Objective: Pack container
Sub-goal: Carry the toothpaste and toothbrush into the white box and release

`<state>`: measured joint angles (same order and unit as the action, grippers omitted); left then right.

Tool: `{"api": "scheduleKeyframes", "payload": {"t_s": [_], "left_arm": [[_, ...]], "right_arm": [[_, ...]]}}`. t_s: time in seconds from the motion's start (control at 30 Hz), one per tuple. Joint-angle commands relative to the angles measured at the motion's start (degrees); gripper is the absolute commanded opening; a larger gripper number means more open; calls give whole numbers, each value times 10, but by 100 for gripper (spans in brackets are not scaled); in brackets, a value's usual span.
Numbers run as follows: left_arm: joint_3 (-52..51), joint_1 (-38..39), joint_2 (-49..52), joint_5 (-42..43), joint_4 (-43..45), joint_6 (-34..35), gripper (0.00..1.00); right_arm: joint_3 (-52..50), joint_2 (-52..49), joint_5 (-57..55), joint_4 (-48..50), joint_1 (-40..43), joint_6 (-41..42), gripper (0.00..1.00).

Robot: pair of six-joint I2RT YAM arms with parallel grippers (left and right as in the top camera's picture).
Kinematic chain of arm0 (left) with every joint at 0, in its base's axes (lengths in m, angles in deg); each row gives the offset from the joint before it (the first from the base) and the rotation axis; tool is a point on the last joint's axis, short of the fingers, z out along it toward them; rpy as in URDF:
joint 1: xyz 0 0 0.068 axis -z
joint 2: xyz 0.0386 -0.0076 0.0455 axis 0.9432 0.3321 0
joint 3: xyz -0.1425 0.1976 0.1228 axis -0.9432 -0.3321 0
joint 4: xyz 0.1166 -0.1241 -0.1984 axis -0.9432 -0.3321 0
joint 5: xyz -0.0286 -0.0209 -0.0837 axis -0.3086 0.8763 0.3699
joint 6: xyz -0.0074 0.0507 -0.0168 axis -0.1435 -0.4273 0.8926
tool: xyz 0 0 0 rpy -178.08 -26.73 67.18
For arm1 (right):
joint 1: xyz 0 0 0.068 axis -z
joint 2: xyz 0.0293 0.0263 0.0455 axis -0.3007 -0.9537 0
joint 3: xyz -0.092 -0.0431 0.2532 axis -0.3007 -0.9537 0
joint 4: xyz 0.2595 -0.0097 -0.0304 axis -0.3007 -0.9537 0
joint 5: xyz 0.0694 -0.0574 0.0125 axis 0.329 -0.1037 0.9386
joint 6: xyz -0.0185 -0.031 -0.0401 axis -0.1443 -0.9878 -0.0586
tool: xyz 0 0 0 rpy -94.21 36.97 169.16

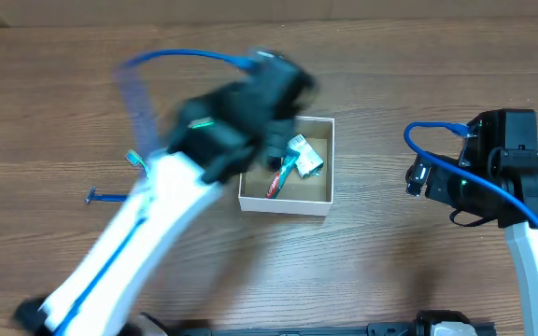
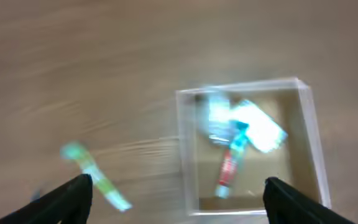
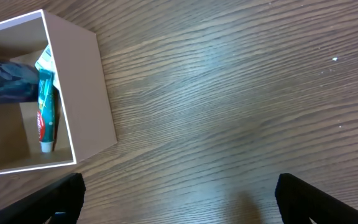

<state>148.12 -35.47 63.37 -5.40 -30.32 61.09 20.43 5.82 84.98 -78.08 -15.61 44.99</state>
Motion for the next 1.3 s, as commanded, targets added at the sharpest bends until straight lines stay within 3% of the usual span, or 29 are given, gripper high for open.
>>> {"api": "scheduleKeyframes", "payload": {"t_s": [0.0,0.1,0.2,0.33,0.63,0.67,0.83,0.9,1.07,1.27], "left_arm": [[-40,-167,-3,12,-27,74,90],[-164,-308,7,129,50,74,90],[-294,-373,48,198,137,74,90],[-369,-382,144,202,207,52,92],[-369,-381,275,275,255,30,92],[-369,-381,277,276,253,28,88],[-369,-381,276,275,230,29,20],[-369,-381,276,275,227,29,7],[-334,-362,221,230,196,35,4],[-277,-190,7,153,213,13,4]], "right_arm": [[-2,4,5,3,2,-2,100],[-2,4,5,3,2,-2,100],[-2,4,5,3,2,-2,100],[-2,4,5,3,2,-2,100],[-2,4,5,2,2,-2,100],[-2,4,5,1,2,-2,100],[-2,4,5,1,2,-2,100],[-2,4,5,1,2,-2,100],[-2,4,5,1,2,-2,100],[-2,4,5,4,2,-3,100]]}}
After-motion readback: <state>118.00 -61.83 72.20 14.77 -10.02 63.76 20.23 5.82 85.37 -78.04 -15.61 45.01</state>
